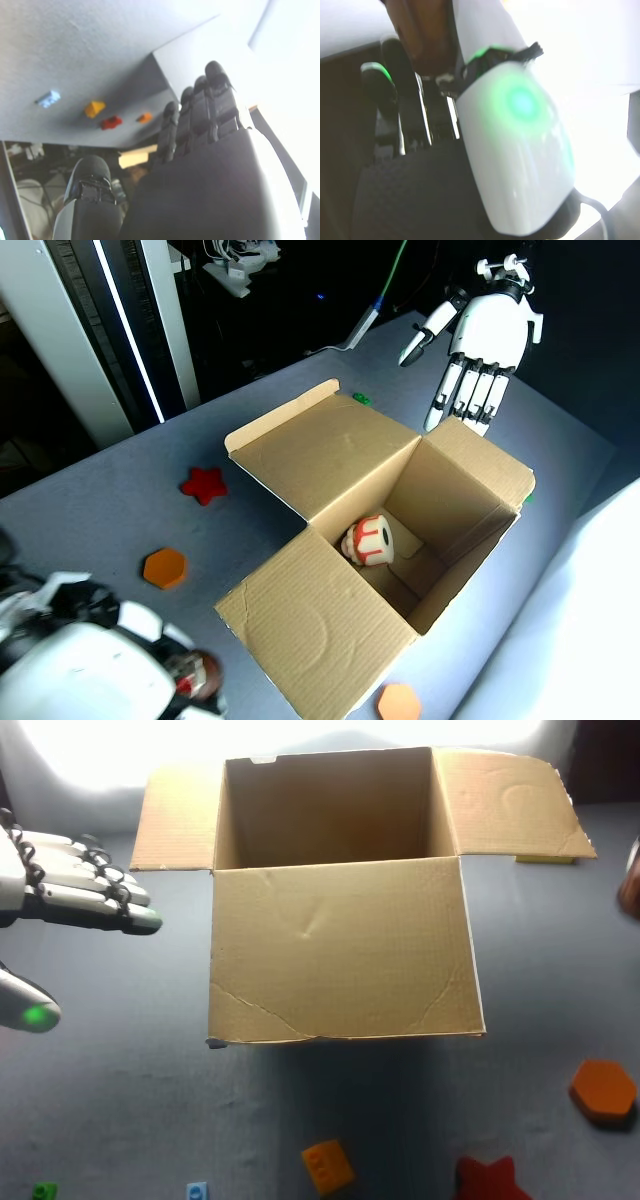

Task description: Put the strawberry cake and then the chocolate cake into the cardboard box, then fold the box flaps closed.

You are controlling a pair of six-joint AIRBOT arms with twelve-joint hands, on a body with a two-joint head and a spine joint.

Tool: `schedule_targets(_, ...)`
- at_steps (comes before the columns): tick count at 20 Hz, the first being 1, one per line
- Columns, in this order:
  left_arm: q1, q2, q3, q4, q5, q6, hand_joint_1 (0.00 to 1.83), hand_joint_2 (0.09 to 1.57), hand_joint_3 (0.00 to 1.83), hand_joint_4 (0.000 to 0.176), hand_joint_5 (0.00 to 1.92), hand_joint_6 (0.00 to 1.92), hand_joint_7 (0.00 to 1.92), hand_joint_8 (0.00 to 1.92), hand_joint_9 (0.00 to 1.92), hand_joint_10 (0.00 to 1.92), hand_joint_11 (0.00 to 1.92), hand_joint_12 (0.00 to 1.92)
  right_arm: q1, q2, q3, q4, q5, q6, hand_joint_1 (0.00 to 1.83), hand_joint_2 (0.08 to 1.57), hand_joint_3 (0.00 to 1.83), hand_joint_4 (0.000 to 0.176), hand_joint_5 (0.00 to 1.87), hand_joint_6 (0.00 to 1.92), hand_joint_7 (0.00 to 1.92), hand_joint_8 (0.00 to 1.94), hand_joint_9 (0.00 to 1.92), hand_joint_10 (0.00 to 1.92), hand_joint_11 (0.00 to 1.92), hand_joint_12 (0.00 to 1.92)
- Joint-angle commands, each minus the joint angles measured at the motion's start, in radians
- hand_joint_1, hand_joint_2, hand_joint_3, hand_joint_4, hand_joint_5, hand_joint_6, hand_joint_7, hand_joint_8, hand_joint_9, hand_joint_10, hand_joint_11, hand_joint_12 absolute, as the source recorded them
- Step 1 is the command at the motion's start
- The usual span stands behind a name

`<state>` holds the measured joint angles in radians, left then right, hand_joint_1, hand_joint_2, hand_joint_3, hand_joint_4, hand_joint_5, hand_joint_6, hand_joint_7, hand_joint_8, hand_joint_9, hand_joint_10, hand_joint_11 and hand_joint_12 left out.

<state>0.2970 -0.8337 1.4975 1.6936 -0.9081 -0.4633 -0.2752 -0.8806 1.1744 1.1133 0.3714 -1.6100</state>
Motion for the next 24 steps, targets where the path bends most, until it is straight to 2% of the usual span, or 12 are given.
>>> schedule_targets(1, -0.012, 0.006, -0.003, -0.068, -0.01, 0.006, 0.0, 1.18, 0.0, 0.054, 0.05, 0.0, 0.04, 0.0, 0.08, 0.0, 0.0, 0.43, 0.033, 0.028, 0.007, -0.027, 0.13, 0.0, 1.31, 1.22, 0.0, 0.0, 0.83, 1.08, 0.81, 1.41, 0.57, 1.68, 0.16, 1.92)
schedule_targets(2, -0.012, 0.007, -0.008, -0.068, -0.011, 0.009, 0.0, 1.18, 0.0, 0.053, 0.07, 0.01, 0.06, 0.01, 0.1, 0.01, 0.0, 0.48, 0.051, 0.034, 0.007, -0.027, 0.152, -0.003, 1.34, 1.22, 0.0, 0.0, 0.81, 1.07, 0.83, 1.37, 0.6, 1.68, 0.17, 1.92)
schedule_targets(3, -0.012, 0.008, -0.009, -0.067, -0.012, 0.011, 0.0, 1.19, 0.0, 0.056, 0.07, 0.01, 0.06, 0.0, 0.1, 0.01, 0.0, 0.49, 0.067, 0.039, 0.007, -0.027, 0.172, -0.003, 1.23, 1.2, 0.0, 0.0, 0.81, 1.11, 0.85, 1.4, 0.55, 1.62, 0.16, 1.92)
schedule_targets(6, -0.011, 0.009, -0.007, -0.067, -0.012, 0.012, 0.0, 1.19, 0.0, 0.063, 0.05, 0.0, 0.08, 0.0, 0.11, 0.01, 0.0, 0.53, 0.114, 0.044, 0.007, -0.082, 0.194, 0.014, 1.21, 1.2, 0.0, 0.0, 0.82, 1.09, 0.85, 1.42, 0.56, 1.61, 0.19, 1.92)
schedule_targets(8, -0.011, 0.01, -0.009, -0.067, -0.014, 0.012, 0.0, 1.19, 0.0, 0.057, 0.07, 0.0, 0.1, 0.0, 0.13, 0.01, 0.0, 0.57, 0.133, 0.044, 0.005, -0.245, 0.224, 0.09, 1.21, 1.2, 0.0, 0.0, 0.83, 1.07, 0.83, 1.45, 0.53, 1.69, 0.19, 1.92)
schedule_targets(11, -0.017, 0.009, -0.009, -0.067, -0.013, 0.012, 0.0, 1.19, 0.0, 0.055, 0.07, 0.0, 0.1, 0.0, 0.12, 0.0, 0.0, 0.54, 0.14, 0.042, 0.005, -0.511, 0.275, 0.268, 1.21, 1.2, 0.0, 0.0, 0.84, 1.05, 0.82, 1.48, 0.49, 1.75, 0.19, 1.92)
schedule_targets(13, -0.022, 0.008, -0.012, -0.067, -0.013, 0.015, 0.0, 1.19, 0.0, 0.055, 0.07, 0.0, 0.1, 0.0, 0.12, 0.0, 0.0, 0.54, 0.14, 0.026, 0.014, -0.69, 0.302, 0.4, 1.2, 1.2, 0.0, 0.0, 0.83, 1.1, 0.83, 1.43, 0.52, 1.71, 0.22, 1.92)
schedule_targets(16, -0.023, 0.009, -0.014, -0.067, -0.011, 0.015, 0.0, 1.19, 0.0, 0.055, 0.08, 0.01, 0.11, 0.0, 0.13, 0.0, 0.0, 0.56, 0.151, -0.028, 0.05, -0.857, 0.322, 0.522, 1.21, 1.18, 0.0, 0.0, 0.87, 1.05, 0.86, 1.37, 0.54, 1.64, 0.2, 1.92)
schedule_targets(17, -0.024, 0.009, -0.015, -0.067, -0.012, 0.016, 0.0, 1.19, 0.0, 0.052, 0.08, 0.0, 0.11, 0.01, 0.14, 0.01, 0.0, 0.56, 0.167, -0.046, 0.06, -0.88, 0.317, 0.531, 1.21, 1.18, 0.0, 0.0, 0.88, 1.03, 0.86, 1.39, 0.53, 1.66, 0.18, 1.92)
schedule_targets(18, -0.024, 0.008, -0.016, -0.064, -0.012, 0.017, 0.0, 1.19, 0.0, 0.052, 0.08, 0.0, 0.11, 0.0, 0.13, 0.0, 0.0, 0.54, 0.19, -0.077, 0.077, -0.918, 0.317, 0.54, 1.32, 1.19, 0.01, 0.0, 0.86, 1.02, 0.86, 1.34, 0.61, 1.66, 0.19, 1.92)
schedule_targets(21, -0.029, 0.008, -0.019, -0.064, -0.01, 0.02, 0.0, 1.19, 0.0, 0.052, 0.09, 0.0, 0.12, 0.0, 0.13, 0.0, 0.0, 0.55, 0.22, -0.148, 0.124, -0.939, 0.313, 0.532, 1.33, 1.21, 0.0, 0.0, 0.83, 1.13, 0.86, 1.27, 0.62, 1.66, 0.26, 1.92)
schedule_targets(24, -0.029, 0.007, -0.022, -0.056, -0.01, 0.033, 0.0, 1.19, 0.0, 0.056, 0.09, 0.0, 0.12, 0.0, 0.13, 0.0, 0.0, 0.56, 0.228, -0.201, 0.143, -0.958, 0.321, 0.542, 1.34, 1.2, 0.0, 0.0, 0.83, 1.09, 0.87, 1.26, 0.64, 1.65, 0.28, 1.92)
